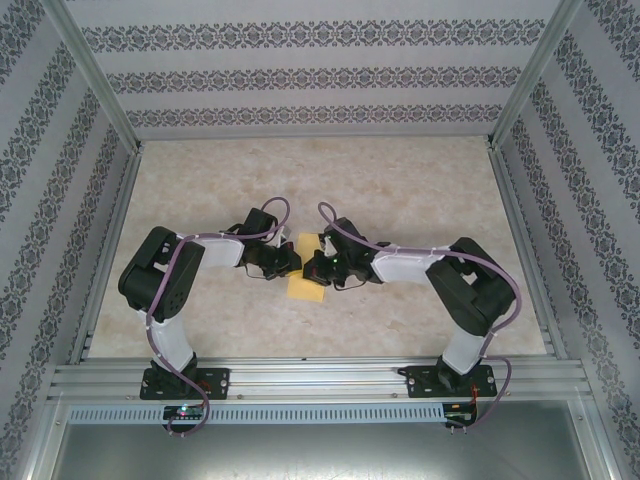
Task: Fold a paper plane with a square sheet of paper (pick it up from the middle)
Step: Fold the triangle a second time at the center of the table.
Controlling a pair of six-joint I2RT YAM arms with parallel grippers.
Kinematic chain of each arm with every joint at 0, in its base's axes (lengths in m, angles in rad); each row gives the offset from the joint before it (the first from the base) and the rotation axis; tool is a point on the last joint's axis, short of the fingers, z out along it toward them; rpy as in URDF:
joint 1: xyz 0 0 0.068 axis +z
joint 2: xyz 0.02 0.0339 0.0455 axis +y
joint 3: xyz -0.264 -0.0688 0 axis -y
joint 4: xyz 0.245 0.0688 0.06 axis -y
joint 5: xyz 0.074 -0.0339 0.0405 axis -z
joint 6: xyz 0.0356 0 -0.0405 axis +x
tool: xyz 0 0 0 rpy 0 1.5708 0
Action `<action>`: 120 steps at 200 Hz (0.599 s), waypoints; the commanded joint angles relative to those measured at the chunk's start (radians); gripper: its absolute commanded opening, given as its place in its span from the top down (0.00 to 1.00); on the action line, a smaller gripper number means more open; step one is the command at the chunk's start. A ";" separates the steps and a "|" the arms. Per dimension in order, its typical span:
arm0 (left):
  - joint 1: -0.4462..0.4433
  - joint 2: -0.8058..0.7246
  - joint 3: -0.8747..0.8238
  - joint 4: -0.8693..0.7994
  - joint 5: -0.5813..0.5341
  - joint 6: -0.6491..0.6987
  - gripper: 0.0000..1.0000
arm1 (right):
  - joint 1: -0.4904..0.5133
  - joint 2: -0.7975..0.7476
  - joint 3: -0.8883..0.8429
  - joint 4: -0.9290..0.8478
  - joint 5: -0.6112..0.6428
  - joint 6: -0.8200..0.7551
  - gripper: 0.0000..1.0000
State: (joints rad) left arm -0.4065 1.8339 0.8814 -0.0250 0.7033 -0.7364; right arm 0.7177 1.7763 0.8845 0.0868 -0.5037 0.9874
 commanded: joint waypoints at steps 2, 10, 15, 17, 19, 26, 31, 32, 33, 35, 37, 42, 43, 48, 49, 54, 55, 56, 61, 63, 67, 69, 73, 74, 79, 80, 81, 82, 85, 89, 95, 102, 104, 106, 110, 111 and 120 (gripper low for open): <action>-0.008 0.023 -0.011 -0.071 -0.087 0.008 1.00 | 0.007 0.091 0.038 -0.039 -0.005 -0.023 1.00; -0.008 0.025 -0.008 -0.073 -0.085 0.008 1.00 | 0.009 0.110 0.043 -0.045 -0.009 -0.025 1.00; -0.008 0.027 -0.006 -0.073 -0.085 0.008 1.00 | 0.008 0.119 0.046 -0.060 -0.001 -0.029 1.00; -0.009 0.027 -0.006 -0.074 -0.084 0.009 1.00 | 0.007 0.122 0.047 -0.070 0.002 -0.030 1.00; -0.008 0.027 -0.007 -0.075 -0.085 0.008 1.00 | 0.006 0.124 0.047 -0.076 0.006 -0.030 1.00; -0.008 0.025 -0.006 -0.076 -0.088 0.008 1.00 | 0.002 0.128 0.038 -0.087 0.013 -0.032 1.00; -0.009 0.024 -0.009 -0.076 -0.092 0.007 1.00 | -0.001 0.127 0.028 -0.081 0.012 -0.032 1.00; -0.008 0.023 -0.009 -0.076 -0.093 0.007 1.00 | -0.001 0.127 0.026 -0.079 0.011 -0.031 1.00; -0.008 0.023 -0.009 -0.077 -0.094 0.007 1.00 | -0.001 0.126 0.022 -0.078 0.010 -0.030 1.00; -0.008 0.023 -0.009 -0.078 -0.096 0.006 1.00 | -0.002 0.124 0.017 -0.075 0.010 -0.029 1.00; -0.008 0.022 -0.011 -0.077 -0.098 0.006 1.00 | -0.003 0.123 0.015 -0.074 0.009 -0.029 1.00; -0.009 0.023 -0.012 -0.079 -0.102 0.004 1.00 | -0.002 0.118 0.004 -0.069 0.004 -0.027 1.00; -0.008 0.023 -0.012 -0.079 -0.104 0.005 1.00 | -0.002 0.116 0.002 -0.069 0.003 -0.027 1.00; -0.009 0.025 -0.013 -0.080 -0.110 0.004 1.00 | -0.003 0.112 -0.008 -0.066 -0.006 -0.027 1.00; -0.008 0.025 -0.013 -0.080 -0.110 0.004 1.00 | -0.003 0.111 -0.009 -0.065 -0.009 -0.027 1.00; -0.009 0.025 -0.013 -0.079 -0.114 0.002 1.00 | -0.002 0.106 -0.014 -0.057 -0.024 -0.030 1.00; -0.008 0.026 -0.014 -0.079 -0.114 0.001 1.00 | -0.001 0.105 -0.016 -0.056 -0.027 -0.030 1.00; -0.008 0.028 -0.014 -0.080 -0.115 0.000 1.00 | -0.002 0.104 -0.018 -0.053 -0.030 -0.030 1.00; -0.008 0.031 -0.013 -0.082 -0.117 -0.001 1.00 | -0.002 0.097 -0.025 -0.040 -0.039 -0.028 1.00; -0.008 0.032 -0.012 -0.082 -0.116 -0.003 1.00 | -0.002 0.094 -0.030 -0.036 -0.041 -0.027 1.00; -0.008 0.035 -0.011 -0.082 -0.117 -0.003 1.00 | -0.003 0.086 -0.038 -0.030 -0.041 -0.024 1.00; -0.008 0.036 -0.010 -0.082 -0.117 -0.004 1.00 | -0.002 0.083 -0.041 -0.028 -0.042 -0.023 1.00; -0.008 0.038 -0.009 -0.081 -0.115 -0.004 1.00 | -0.003 0.076 -0.049 -0.022 -0.042 -0.020 1.00; -0.008 0.038 -0.009 -0.081 -0.116 -0.004 1.00 | -0.002 0.074 -0.049 -0.021 -0.042 -0.018 1.00; -0.008 0.039 -0.008 -0.083 -0.117 -0.004 1.00 | -0.004 0.066 -0.060 -0.015 -0.044 -0.017 1.00; -0.008 0.039 -0.008 -0.083 -0.118 -0.005 1.00 | -0.004 0.064 -0.061 -0.015 -0.044 -0.016 1.00; -0.008 0.040 -0.007 -0.084 -0.118 -0.006 1.00 | -0.004 0.063 -0.063 -0.015 -0.043 -0.015 1.00; -0.008 0.039 -0.007 -0.085 -0.119 -0.006 1.00 | -0.004 0.061 -0.066 -0.013 -0.043 -0.015 1.00; -0.008 0.040 -0.006 -0.087 -0.121 -0.006 1.00 | -0.005 0.055 -0.071 -0.011 -0.044 -0.012 1.00; -0.008 0.038 -0.006 -0.091 -0.125 -0.005 1.00 | -0.005 0.048 -0.077 -0.008 -0.042 -0.009 1.00; -0.008 0.039 -0.004 -0.095 -0.130 -0.005 1.00 | -0.007 0.038 -0.089 0.000 -0.039 -0.003 1.00; -0.008 0.038 -0.005 -0.096 -0.134 -0.005 1.00 | -0.006 0.026 -0.105 0.010 -0.038 0.007 1.00; -0.008 0.039 -0.005 -0.098 -0.136 -0.005 1.00 | -0.007 0.023 -0.110 0.014 -0.040 0.007 1.00; -0.008 0.039 -0.005 -0.098 -0.137 -0.006 1.00 | -0.007 0.021 -0.114 0.016 -0.041 0.009 1.00; -0.008 0.039 -0.005 -0.100 -0.139 -0.006 1.00 | -0.008 0.016 -0.122 0.020 -0.043 0.012 1.00; -0.008 0.040 -0.004 -0.100 -0.141 -0.006 1.00 | -0.008 0.015 -0.123 0.019 -0.044 0.012 1.00; -0.008 0.041 -0.003 -0.101 -0.143 -0.005 1.00 | -0.007 0.005 -0.144 0.027 -0.045 0.017 1.00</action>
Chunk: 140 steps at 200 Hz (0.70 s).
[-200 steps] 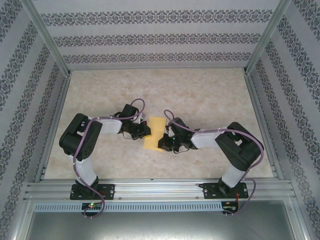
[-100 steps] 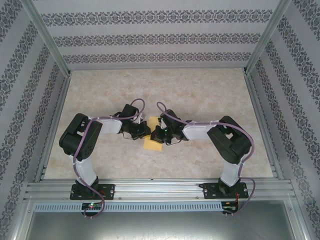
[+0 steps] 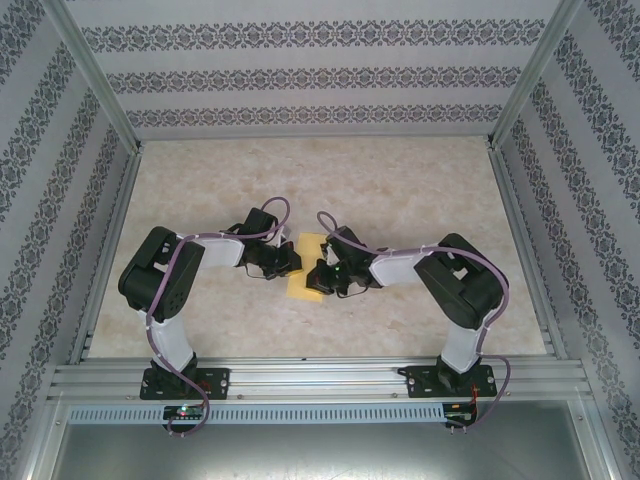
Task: Fold a paper plane with a square sheet of paper (pick it up from the middle)
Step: Fold the triangle a second time at the center of the table.
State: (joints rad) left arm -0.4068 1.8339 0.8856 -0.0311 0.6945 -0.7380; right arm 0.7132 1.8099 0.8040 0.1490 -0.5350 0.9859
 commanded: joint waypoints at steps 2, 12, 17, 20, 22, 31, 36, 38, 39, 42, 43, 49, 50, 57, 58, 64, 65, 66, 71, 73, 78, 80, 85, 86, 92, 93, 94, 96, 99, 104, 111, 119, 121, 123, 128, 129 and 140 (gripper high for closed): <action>-0.007 0.043 -0.007 -0.096 -0.135 -0.003 1.00 | -0.002 -0.032 -0.069 -0.032 -0.015 0.020 1.00; -0.007 0.047 -0.005 -0.096 -0.135 -0.006 1.00 | -0.003 -0.047 -0.099 -0.014 -0.016 0.030 1.00; -0.008 0.049 -0.006 -0.095 -0.132 -0.005 1.00 | -0.002 -0.056 -0.117 -0.005 -0.015 0.036 1.00; -0.007 0.050 -0.005 -0.095 -0.130 -0.005 1.00 | -0.002 -0.062 -0.125 0.000 -0.014 0.040 1.00; -0.008 0.051 -0.005 -0.094 -0.131 -0.006 1.00 | -0.002 -0.066 -0.133 0.002 -0.013 0.042 1.00; -0.007 0.052 -0.005 -0.092 -0.131 -0.006 1.00 | -0.003 -0.082 -0.160 0.014 -0.014 0.051 1.00; -0.008 0.055 -0.005 -0.093 -0.130 -0.006 1.00 | -0.002 -0.093 -0.174 0.020 -0.013 0.057 1.00; -0.007 0.054 -0.004 -0.093 -0.130 -0.005 1.00 | -0.003 -0.097 -0.181 0.022 -0.014 0.058 1.00; -0.007 0.053 -0.003 -0.093 -0.130 -0.005 1.00 | -0.002 -0.099 -0.183 0.024 -0.013 0.059 1.00; -0.007 0.053 -0.002 -0.095 -0.130 -0.005 1.00 | -0.002 -0.105 -0.193 0.028 -0.013 0.064 1.00; -0.007 0.054 -0.002 -0.095 -0.130 -0.006 1.00 | -0.002 -0.108 -0.195 0.029 -0.013 0.065 1.00; -0.008 0.056 -0.002 -0.096 -0.131 -0.006 1.00 | -0.003 -0.121 -0.212 0.033 -0.010 0.070 1.00; -0.008 0.056 -0.003 -0.095 -0.130 -0.006 1.00 | -0.003 -0.124 -0.214 0.033 -0.011 0.071 1.00; -0.007 0.056 -0.001 -0.095 -0.130 -0.005 1.00 | -0.003 -0.140 -0.229 0.030 -0.008 0.075 1.00; -0.008 0.057 -0.001 -0.095 -0.130 -0.006 1.00 | -0.003 -0.143 -0.232 0.029 -0.008 0.075 1.00; -0.007 0.057 -0.001 -0.095 -0.129 -0.004 1.00 | -0.004 -0.159 -0.244 0.026 -0.006 0.075 1.00; -0.007 0.058 -0.001 -0.095 -0.130 -0.004 1.00 | -0.004 -0.161 -0.245 0.025 -0.005 0.075 1.00; -0.007 0.059 -0.001 -0.096 -0.130 -0.004 1.00 | -0.004 -0.164 -0.246 0.023 -0.005 0.075 1.00; -0.007 0.059 0.001 -0.097 -0.129 -0.004 1.00 | -0.006 -0.179 -0.252 0.018 -0.003 0.074 1.00; -0.007 0.059 0.001 -0.097 -0.128 -0.004 1.00 | -0.007 -0.184 -0.254 0.015 -0.002 0.073 1.00; -0.008 0.060 0.001 -0.098 -0.128 -0.004 1.00 | -0.008 -0.198 -0.255 0.011 -0.002 0.071 1.00; -0.009 0.060 0.002 -0.099 -0.127 -0.004 1.00 | -0.008 -0.203 -0.255 0.009 -0.002 0.070 1.00; -0.008 0.059 0.003 -0.099 -0.127 -0.003 1.00 | -0.008 -0.215 -0.252 0.006 -0.003 0.065 1.00; -0.007 0.059 0.004 -0.101 -0.127 -0.003 1.00 | -0.008 -0.217 -0.251 0.005 -0.003 0.065 1.00; -0.008 0.059 0.004 -0.101 -0.126 -0.003 1.00 | -0.009 -0.235 -0.243 -0.004 -0.001 0.061 1.00; -0.008 0.058 0.004 -0.102 -0.126 -0.003 1.00 | -0.009 -0.238 -0.240 -0.006 -0.001 0.061 1.00; -0.007 0.059 0.004 -0.101 -0.127 -0.003 1.00 | -0.009 -0.241 -0.238 -0.009 -0.001 0.060 1.00; -0.007 0.058 0.005 -0.101 -0.128 -0.004 1.00 | -0.010 -0.245 -0.234 -0.014 0.001 0.057 1.00; -0.007 0.057 0.005 -0.101 -0.128 -0.003 1.00 | -0.011 -0.252 -0.226 -0.022 0.003 0.053 1.00; -0.007 0.056 0.004 -0.102 -0.128 -0.005 1.00 | -0.010 -0.261 -0.207 -0.036 0.004 0.045 1.00; -0.007 0.056 0.003 -0.099 -0.127 -0.006 1.00 | -0.010 -0.271 -0.181 -0.055 0.006 0.033 1.00; -0.007 0.056 0.003 -0.096 -0.124 -0.007 1.00 | -0.009 -0.275 -0.147 -0.070 0.007 0.020 1.00; -0.007 0.057 0.001 -0.095 -0.125 -0.007 1.00 | -0.008 -0.275 -0.139 -0.075 0.007 0.017 1.00; -0.007 0.057 0.001 -0.095 -0.124 -0.007 1.00 | -0.009 -0.274 -0.131 -0.078 0.008 0.014 1.00; -0.007 0.057 0.001 -0.094 -0.122 -0.008 1.00 | -0.009 -0.270 -0.110 -0.086 0.011 0.008 1.00; -0.007 0.057 0.000 -0.093 -0.122 -0.008 1.00 | -0.010 -0.269 -0.107 -0.088 0.011 0.007 1.00; -0.007 0.058 -0.001 -0.092 -0.121 -0.007 1.00 | -0.012 -0.248 -0.063 -0.103 0.020 -0.006 1.00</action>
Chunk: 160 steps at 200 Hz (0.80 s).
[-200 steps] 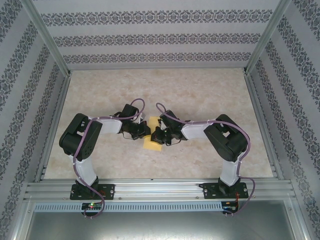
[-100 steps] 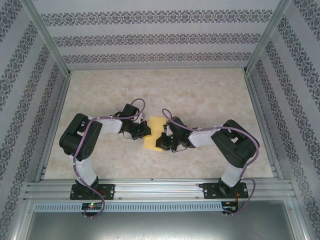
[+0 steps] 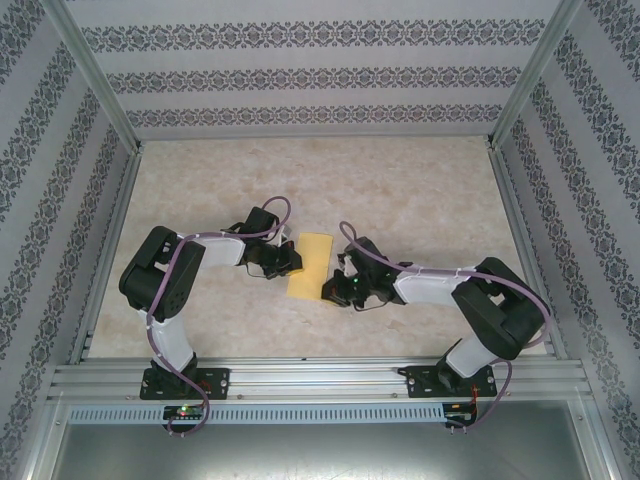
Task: Fold a paper plane with a square sheet of paper (pick it up from the middle)
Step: Fold the triangle a second time at the center of the table.
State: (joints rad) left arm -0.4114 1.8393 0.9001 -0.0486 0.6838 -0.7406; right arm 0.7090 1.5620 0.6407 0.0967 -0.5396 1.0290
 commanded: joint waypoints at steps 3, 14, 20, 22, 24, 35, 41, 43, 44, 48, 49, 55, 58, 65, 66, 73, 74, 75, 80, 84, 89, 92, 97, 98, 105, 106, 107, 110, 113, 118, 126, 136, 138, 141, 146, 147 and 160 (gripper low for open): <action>-0.003 0.053 -0.015 -0.074 -0.112 -0.006 1.00 | -0.008 0.008 0.110 -0.053 0.025 -0.051 1.00; -0.003 0.054 -0.017 -0.073 -0.108 -0.006 1.00 | -0.011 0.045 0.149 -0.050 0.023 -0.055 1.00; -0.003 0.054 -0.017 -0.073 -0.107 -0.005 1.00 | -0.011 0.071 0.169 -0.047 0.022 -0.053 1.00; -0.003 0.054 -0.017 -0.073 -0.106 -0.005 1.00 | -0.011 0.080 0.174 -0.047 0.021 -0.052 1.00; -0.003 0.052 -0.018 -0.073 -0.106 -0.005 1.00 | -0.011 0.089 0.181 -0.044 0.019 -0.051 1.00; -0.003 0.053 -0.019 -0.075 -0.107 -0.003 1.00 | -0.011 0.131 0.209 -0.030 0.015 -0.040 1.00; -0.003 0.053 -0.017 -0.076 -0.106 -0.002 1.00 | -0.011 0.150 0.218 -0.019 0.015 -0.030 1.00; -0.003 0.053 -0.017 -0.077 -0.106 0.000 1.00 | -0.010 0.156 0.219 -0.017 0.015 -0.027 1.00; -0.003 0.052 -0.017 -0.077 -0.106 0.000 1.00 | -0.010 0.159 0.220 -0.016 0.015 -0.027 1.00; -0.003 0.053 -0.016 -0.078 -0.105 0.000 1.00 | -0.011 0.171 0.226 -0.013 0.018 -0.021 1.00; -0.004 0.054 -0.015 -0.077 -0.105 0.000 1.00 | -0.011 0.174 0.228 -0.012 0.019 -0.020 1.00; -0.003 0.054 -0.016 -0.076 -0.106 0.000 1.00 | -0.011 0.190 0.233 -0.009 0.021 -0.015 1.00; -0.003 0.055 -0.017 -0.074 -0.107 0.000 1.00 | -0.011 0.198 0.236 -0.007 0.021 -0.013 1.00; -0.003 0.057 -0.017 -0.072 -0.106 0.000 1.00 | -0.011 0.213 0.241 -0.002 0.021 -0.009 1.00; -0.003 0.057 -0.018 -0.072 -0.106 0.000 1.00 | -0.011 0.216 0.240 -0.001 0.021 -0.009 1.00; -0.003 0.060 -0.017 -0.070 -0.104 0.000 1.00 | -0.009 0.230 0.244 -0.001 0.024 -0.009 1.00; -0.003 0.060 -0.017 -0.070 -0.104 -0.001 1.00 | -0.010 0.233 0.244 -0.002 0.025 -0.009 1.00; -0.003 0.060 -0.018 -0.069 -0.104 -0.001 1.00 | -0.010 0.235 0.244 -0.003 0.025 -0.009 1.00; -0.003 0.062 -0.017 -0.068 -0.103 -0.001 1.00 | -0.010 0.247 0.247 -0.012 0.024 -0.010 1.00; -0.004 0.063 -0.017 -0.068 -0.101 -0.001 1.00 | -0.010 0.256 0.247 -0.019 0.023 -0.012 1.00; -0.003 0.066 -0.016 -0.069 -0.101 0.000 1.00 | -0.010 0.266 0.246 -0.023 0.021 -0.016 1.00; -0.004 0.066 -0.015 -0.069 -0.100 0.000 1.00 | -0.009 0.271 0.243 -0.024 0.020 -0.019 1.00; -0.003 0.066 -0.015 -0.071 -0.102 0.001 1.00 | -0.009 0.279 0.237 -0.027 0.020 -0.021 1.00; -0.003 0.066 -0.015 -0.072 -0.103 0.001 1.00 | -0.008 0.280 0.235 -0.027 0.020 -0.021 1.00; -0.003 0.066 -0.014 -0.075 -0.105 0.001 1.00 | -0.009 0.288 0.222 -0.035 0.021 -0.023 1.00; -0.003 0.066 -0.014 -0.075 -0.105 0.001 1.00 | -0.009 0.289 0.219 -0.037 0.021 -0.023 1.00; -0.003 0.067 -0.014 -0.075 -0.105 0.001 1.00 | -0.009 0.289 0.218 -0.037 0.021 -0.023 1.00; -0.003 0.067 -0.013 -0.075 -0.107 0.001 1.00 | -0.009 0.290 0.210 -0.038 0.022 -0.023 1.00; -0.003 0.066 -0.012 -0.077 -0.106 0.001 1.00 | -0.009 0.290 0.203 -0.038 0.023 -0.024 1.00; -0.003 0.065 -0.013 -0.076 -0.108 0.001 1.00 | -0.009 0.285 0.188 -0.031 0.024 -0.022 1.00; -0.003 0.065 -0.014 -0.076 -0.109 0.002 1.00 | -0.009 0.274 0.158 -0.009 0.017 -0.017 1.00; -0.003 0.065 -0.017 -0.076 -0.114 -0.001 1.00 | -0.008 0.259 0.127 0.023 -0.009 -0.016 1.00; -0.003 0.065 -0.017 -0.076 -0.113 -0.001 1.00 | -0.008 0.255 0.122 0.028 -0.016 -0.017 1.00; -0.003 0.065 -0.017 -0.076 -0.115 -0.001 1.00 | -0.009 0.250 0.114 0.034 -0.026 -0.017 1.00; -0.003 0.065 -0.018 -0.078 -0.118 -0.001 1.00 | -0.009 0.238 0.101 0.038 -0.032 -0.017 1.00; -0.004 0.066 -0.018 -0.077 -0.118 -0.001 1.00 | -0.009 0.236 0.100 0.038 -0.032 -0.016 0.99; -0.003 0.065 -0.019 -0.079 -0.120 -0.002 1.00 | -0.009 0.199 0.055 0.047 -0.027 -0.009 0.99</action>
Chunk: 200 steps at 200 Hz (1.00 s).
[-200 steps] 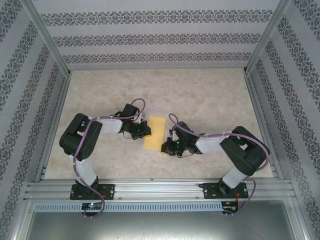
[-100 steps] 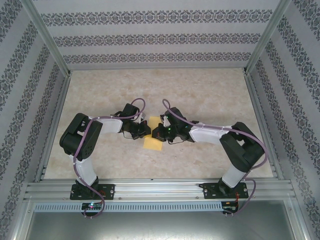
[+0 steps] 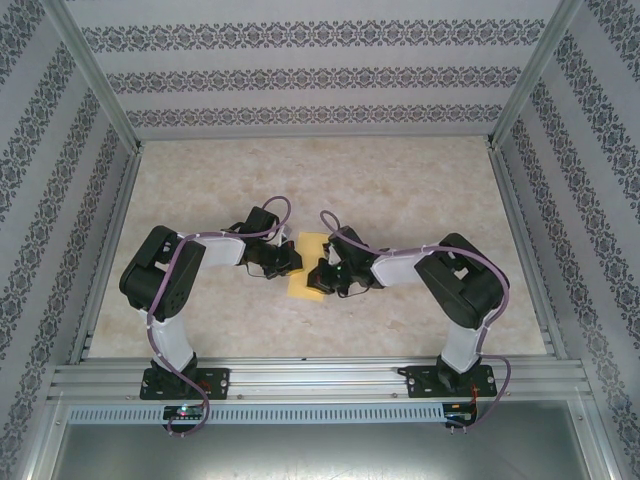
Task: Fold a paper plane with a square sheet of paper (pick it up from the middle)
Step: Fold the triangle a second time at the center of the table.
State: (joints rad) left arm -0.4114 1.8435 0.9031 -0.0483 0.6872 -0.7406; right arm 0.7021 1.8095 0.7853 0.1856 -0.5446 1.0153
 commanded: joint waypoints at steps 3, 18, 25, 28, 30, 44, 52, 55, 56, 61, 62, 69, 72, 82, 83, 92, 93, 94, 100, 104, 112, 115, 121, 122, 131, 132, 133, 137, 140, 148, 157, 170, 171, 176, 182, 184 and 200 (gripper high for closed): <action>-0.003 0.062 -0.021 -0.079 -0.123 -0.002 1.00 | -0.003 -0.055 -0.104 -0.039 -0.021 0.006 0.99; -0.003 0.061 -0.023 -0.079 -0.124 -0.002 1.00 | -0.004 -0.092 -0.168 -0.033 -0.008 0.021 0.99; -0.003 0.060 -0.022 -0.080 -0.123 -0.002 1.00 | -0.004 -0.107 -0.197 -0.030 -0.005 0.026 0.99; -0.003 0.059 -0.021 -0.080 -0.124 -0.001 1.00 | -0.003 -0.115 -0.208 -0.028 -0.004 0.028 0.99; -0.003 0.059 -0.020 -0.080 -0.124 -0.002 1.00 | -0.004 -0.120 -0.213 -0.028 -0.003 0.029 0.99; -0.003 0.060 -0.020 -0.080 -0.123 -0.001 1.00 | -0.004 -0.156 -0.251 -0.032 0.006 0.031 0.99; -0.003 0.060 -0.020 -0.079 -0.121 -0.001 1.00 | -0.005 -0.177 -0.256 -0.041 0.009 0.027 0.99; -0.003 0.060 -0.021 -0.079 -0.120 -0.002 1.00 | -0.005 -0.186 -0.255 -0.043 0.010 0.027 0.99; -0.003 0.059 -0.020 -0.078 -0.121 -0.002 1.00 | -0.005 -0.188 -0.255 -0.044 0.010 0.026 0.99; -0.003 0.060 -0.020 -0.078 -0.120 -0.001 1.00 | -0.006 -0.204 -0.250 -0.050 0.013 0.023 0.99; -0.003 0.060 -0.020 -0.078 -0.119 -0.001 1.00 | -0.006 -0.207 -0.247 -0.051 0.013 0.022 0.99; -0.003 0.060 -0.020 -0.076 -0.117 -0.001 1.00 | -0.005 -0.229 -0.233 -0.066 0.017 0.020 0.99; -0.003 0.060 -0.020 -0.077 -0.114 0.000 1.00 | -0.006 -0.237 -0.222 -0.075 0.021 0.017 0.99; -0.004 0.060 -0.022 -0.075 -0.115 -0.001 1.00 | -0.005 -0.264 -0.185 -0.105 0.036 0.003 0.99; -0.003 0.059 -0.022 -0.075 -0.115 -0.001 1.00 | -0.004 -0.267 -0.180 -0.109 0.037 0.001 0.99; -0.003 0.059 -0.023 -0.070 -0.114 -0.003 1.00 | -0.005 -0.281 -0.146 -0.135 0.056 -0.012 0.99; -0.003 0.059 -0.023 -0.070 -0.113 -0.003 1.00 | -0.005 -0.281 -0.142 -0.136 0.057 -0.014 0.99; -0.003 0.058 -0.023 -0.069 -0.112 -0.002 1.00 | -0.004 -0.281 -0.138 -0.138 0.060 -0.015 0.99; -0.003 0.059 -0.023 -0.069 -0.112 -0.005 1.00 | -0.005 -0.281 -0.116 -0.144 0.072 -0.026 0.99; -0.003 0.058 -0.023 -0.070 -0.111 -0.005 1.00 | -0.005 -0.278 -0.102 -0.146 0.074 -0.034 0.99; -0.003 0.057 -0.024 -0.069 -0.110 -0.006 1.00 | -0.007 -0.263 -0.071 -0.151 0.075 -0.045 0.99; -0.003 0.057 -0.024 -0.069 -0.110 -0.006 1.00 | -0.006 -0.252 -0.059 -0.156 0.075 -0.048 0.99; -0.003 0.057 -0.025 -0.068 -0.110 -0.005 1.00 | -0.007 -0.232 -0.037 -0.156 0.079 -0.052 0.99; -0.003 0.057 -0.024 -0.068 -0.110 -0.005 1.00 | -0.006 -0.228 -0.034 -0.156 0.078 -0.052 0.99; -0.003 0.056 -0.028 -0.067 -0.108 -0.005 1.00 | -0.004 -0.190 -0.008 -0.132 0.066 -0.049 0.99; -0.003 0.055 -0.028 -0.067 -0.109 -0.006 1.00 | -0.004 -0.185 -0.005 -0.128 0.063 -0.048 0.99; -0.003 0.054 -0.027 -0.066 -0.109 -0.006 1.00 | -0.005 -0.180 -0.004 -0.125 0.061 -0.047 0.99; -0.003 0.054 -0.030 -0.063 -0.109 -0.006 1.00 | -0.005 -0.159 0.008 -0.115 0.051 -0.043 0.99; -0.003 0.053 -0.030 -0.062 -0.108 -0.006 1.00 | -0.004 -0.144 0.016 -0.107 0.043 -0.039 0.99; -0.003 0.054 -0.031 -0.061 -0.107 -0.006 1.00 | 0.000 -0.107 0.032 -0.082 0.023 -0.037 0.99; -0.003 0.054 -0.030 -0.062 -0.104 -0.004 1.00 | 0.004 -0.072 0.044 -0.075 0.018 -0.030 0.99; -0.003 0.053 -0.028 -0.064 -0.103 -0.002 1.00 | 0.007 -0.032 0.046 -0.077 0.014 -0.027 0.99; -0.003 0.053 -0.027 -0.065 -0.103 -0.002 1.00 | 0.007 -0.030 0.045 -0.078 0.014 -0.029 0.99; -0.003 0.053 -0.029 -0.065 -0.101 -0.002 1.00 | 0.008 -0.020 0.042 -0.085 0.019 -0.033 0.99; -0.003 0.051 -0.027 -0.065 -0.101 -0.002 1.00 | 0.007 -0.011 0.035 -0.098 0.028 -0.031 0.99; -0.003 0.050 -0.028 -0.065 -0.100 -0.002 1.00 | 0.007 -0.010 0.031 -0.100 0.030 -0.032 0.99; -0.003 0.045 -0.029 -0.066 -0.101 0.001 1.00 | 0.010 -0.006 -0.004 -0.100 0.040 -0.033 0.99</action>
State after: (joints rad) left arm -0.4114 1.8435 0.9031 -0.0479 0.6884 -0.7406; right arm 0.7029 1.7905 0.8196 0.1062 -0.5133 0.9955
